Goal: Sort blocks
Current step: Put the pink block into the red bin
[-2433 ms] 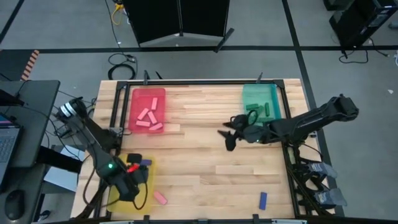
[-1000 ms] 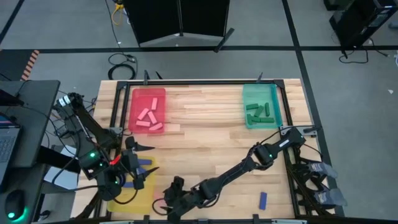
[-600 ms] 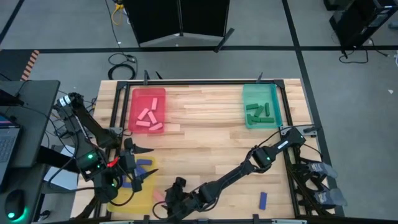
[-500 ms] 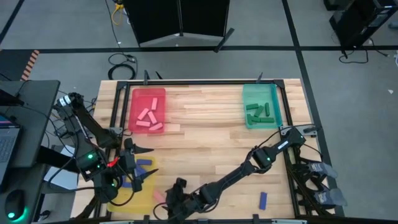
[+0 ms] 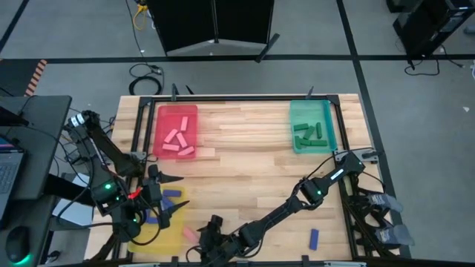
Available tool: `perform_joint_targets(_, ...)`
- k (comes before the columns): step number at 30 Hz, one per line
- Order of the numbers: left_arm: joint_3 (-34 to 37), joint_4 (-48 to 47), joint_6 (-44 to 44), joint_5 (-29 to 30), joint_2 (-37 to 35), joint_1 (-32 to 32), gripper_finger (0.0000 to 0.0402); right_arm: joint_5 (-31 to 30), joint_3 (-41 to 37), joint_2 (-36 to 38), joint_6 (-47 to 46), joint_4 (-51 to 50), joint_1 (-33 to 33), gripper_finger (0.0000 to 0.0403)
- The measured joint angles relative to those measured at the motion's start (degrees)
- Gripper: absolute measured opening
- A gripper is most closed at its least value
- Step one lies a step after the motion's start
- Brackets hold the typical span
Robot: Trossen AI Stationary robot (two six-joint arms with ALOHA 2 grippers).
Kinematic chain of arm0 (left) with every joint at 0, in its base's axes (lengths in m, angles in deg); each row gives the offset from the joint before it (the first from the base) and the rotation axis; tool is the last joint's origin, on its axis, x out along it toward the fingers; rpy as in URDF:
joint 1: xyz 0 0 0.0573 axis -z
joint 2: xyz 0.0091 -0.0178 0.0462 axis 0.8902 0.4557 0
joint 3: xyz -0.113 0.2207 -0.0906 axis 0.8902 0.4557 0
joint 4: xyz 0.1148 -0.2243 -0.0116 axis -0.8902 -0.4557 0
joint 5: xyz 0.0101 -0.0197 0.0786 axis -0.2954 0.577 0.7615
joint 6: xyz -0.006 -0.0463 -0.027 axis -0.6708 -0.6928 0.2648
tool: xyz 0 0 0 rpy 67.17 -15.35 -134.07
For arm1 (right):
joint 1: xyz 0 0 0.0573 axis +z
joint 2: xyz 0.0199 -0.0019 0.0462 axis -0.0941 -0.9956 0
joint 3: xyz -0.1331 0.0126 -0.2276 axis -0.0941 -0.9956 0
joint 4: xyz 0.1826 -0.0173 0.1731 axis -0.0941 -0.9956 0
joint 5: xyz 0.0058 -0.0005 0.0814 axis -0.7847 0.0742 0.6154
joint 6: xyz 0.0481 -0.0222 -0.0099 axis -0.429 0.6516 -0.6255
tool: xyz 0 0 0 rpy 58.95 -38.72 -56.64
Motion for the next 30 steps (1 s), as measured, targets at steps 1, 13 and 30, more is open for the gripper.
perform_joint_targets(1, 0.0, 0.0, 0.01, 0.11, 0.0, 0.0, 0.0367, -0.48, 0.0, -0.02, 0.45, 0.08, -0.02, 0.0313)
perform_joint_targets(13, 0.0, -0.18, 0.39, 1.4, 0.0, -0.02, 0.0367, -0.75, 0.59, -2.05, 2.72, 5.23, -0.27, 0.0313)
perform_joint_targets(30, 0.0, -0.12, 1.5, 2.86, 0.0, -0.2, 0.0367, -0.2, 1.37, -4.98, -1.66, 1.67, -1.38, 0.0301)
